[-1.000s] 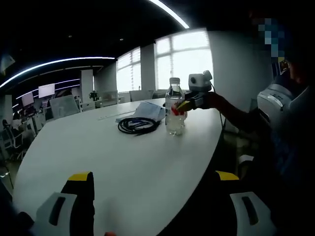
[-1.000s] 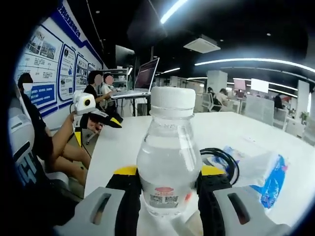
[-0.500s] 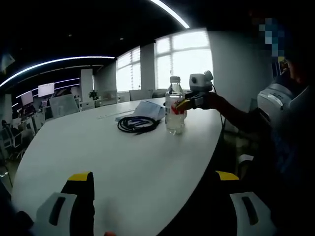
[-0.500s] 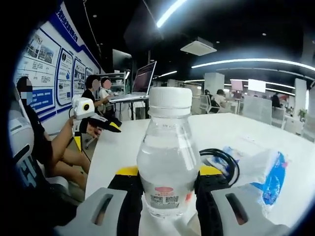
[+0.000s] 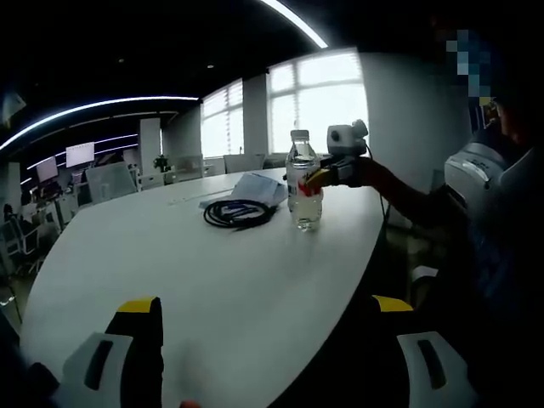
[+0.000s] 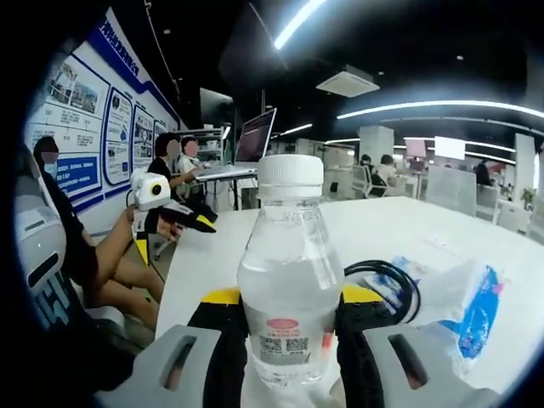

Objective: Arrange the tabletop items into an orderly group along one side of the table until the central work area is clear of visible clutter.

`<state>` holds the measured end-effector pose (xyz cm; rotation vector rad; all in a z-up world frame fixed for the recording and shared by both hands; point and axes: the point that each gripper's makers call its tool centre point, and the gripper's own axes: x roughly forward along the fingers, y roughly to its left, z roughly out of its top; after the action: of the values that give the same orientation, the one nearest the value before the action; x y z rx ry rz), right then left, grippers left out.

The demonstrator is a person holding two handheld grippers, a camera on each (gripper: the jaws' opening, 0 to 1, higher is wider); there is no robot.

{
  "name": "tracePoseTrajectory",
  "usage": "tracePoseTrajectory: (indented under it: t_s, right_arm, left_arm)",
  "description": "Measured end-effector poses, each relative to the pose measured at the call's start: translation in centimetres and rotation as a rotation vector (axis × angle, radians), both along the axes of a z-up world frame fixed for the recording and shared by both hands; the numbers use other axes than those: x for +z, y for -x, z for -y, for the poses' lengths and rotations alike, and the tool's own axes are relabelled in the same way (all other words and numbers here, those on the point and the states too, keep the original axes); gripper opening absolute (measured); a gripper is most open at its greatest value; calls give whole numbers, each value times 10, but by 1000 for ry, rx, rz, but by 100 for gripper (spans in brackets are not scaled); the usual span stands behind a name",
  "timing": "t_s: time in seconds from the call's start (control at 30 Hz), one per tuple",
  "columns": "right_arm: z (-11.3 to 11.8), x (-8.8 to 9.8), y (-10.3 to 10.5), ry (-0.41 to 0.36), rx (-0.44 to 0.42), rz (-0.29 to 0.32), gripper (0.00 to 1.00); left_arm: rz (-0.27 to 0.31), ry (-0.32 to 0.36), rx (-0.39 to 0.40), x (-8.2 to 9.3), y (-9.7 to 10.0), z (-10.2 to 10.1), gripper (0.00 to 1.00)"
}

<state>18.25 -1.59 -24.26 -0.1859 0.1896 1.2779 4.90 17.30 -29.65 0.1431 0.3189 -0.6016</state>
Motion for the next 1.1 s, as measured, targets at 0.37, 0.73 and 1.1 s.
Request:
tracePoseTrajectory:
  t_s: [0.37, 0.73, 1.1]
  right_arm:
    - [0, 29, -4, -47, 6, 21, 37]
    - [-3, 69, -11, -106, 15, 68, 37]
    - [-4, 95, -22, -176, 5, 72, 37]
  left_arm:
    - [-3, -2, 0, -1, 1, -1, 100]
    - [2, -10, 1, 4, 2, -3, 100]
    - [1, -15, 0, 4, 2, -3, 100]
